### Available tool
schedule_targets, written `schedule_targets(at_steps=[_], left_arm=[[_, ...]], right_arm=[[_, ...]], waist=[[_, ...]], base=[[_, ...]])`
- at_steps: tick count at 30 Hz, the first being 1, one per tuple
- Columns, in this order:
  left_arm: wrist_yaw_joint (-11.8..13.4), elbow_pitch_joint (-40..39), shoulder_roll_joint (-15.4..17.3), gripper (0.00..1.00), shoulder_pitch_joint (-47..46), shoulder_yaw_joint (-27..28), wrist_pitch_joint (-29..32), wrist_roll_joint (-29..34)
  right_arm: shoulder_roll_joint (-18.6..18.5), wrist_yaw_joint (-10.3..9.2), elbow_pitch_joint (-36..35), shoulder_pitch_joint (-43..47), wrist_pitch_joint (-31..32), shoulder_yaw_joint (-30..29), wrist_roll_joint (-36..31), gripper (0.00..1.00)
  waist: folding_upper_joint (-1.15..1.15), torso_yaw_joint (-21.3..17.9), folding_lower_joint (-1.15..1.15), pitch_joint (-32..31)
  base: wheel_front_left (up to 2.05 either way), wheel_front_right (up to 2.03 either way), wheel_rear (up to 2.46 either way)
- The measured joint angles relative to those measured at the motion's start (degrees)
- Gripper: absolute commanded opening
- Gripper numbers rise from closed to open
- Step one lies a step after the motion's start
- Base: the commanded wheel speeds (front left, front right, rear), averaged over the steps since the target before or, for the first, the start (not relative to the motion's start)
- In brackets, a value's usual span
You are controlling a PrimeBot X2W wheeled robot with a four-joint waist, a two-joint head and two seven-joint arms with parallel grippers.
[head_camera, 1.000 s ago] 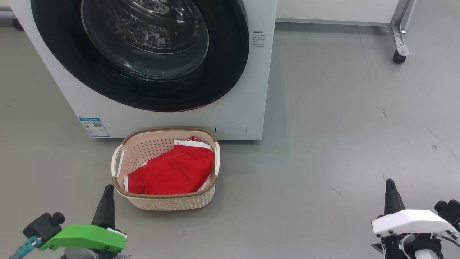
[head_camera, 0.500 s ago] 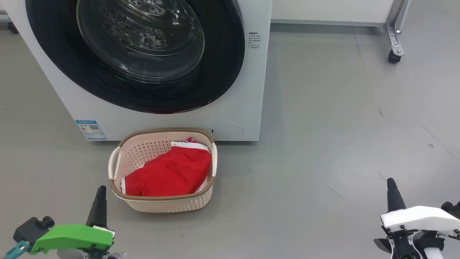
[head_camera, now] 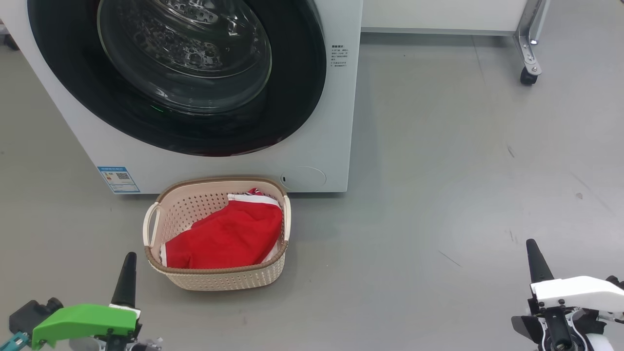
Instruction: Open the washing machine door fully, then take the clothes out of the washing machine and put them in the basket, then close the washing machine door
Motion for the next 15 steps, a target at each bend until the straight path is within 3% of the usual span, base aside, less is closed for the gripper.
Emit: schedule_targets(at_steps=[15], left_arm=[[0.00,-0.01,-0.14,0.00,-0.07,2.38,2.66,-9.37]], right_arm=[[-0.13,2.40,1.60,-1.82,2.49,-1.76,11.47,0.00]], waist=[[0.00,-0.81,0.00,-0.24]], base=[[0.00,0.00,0.00]])
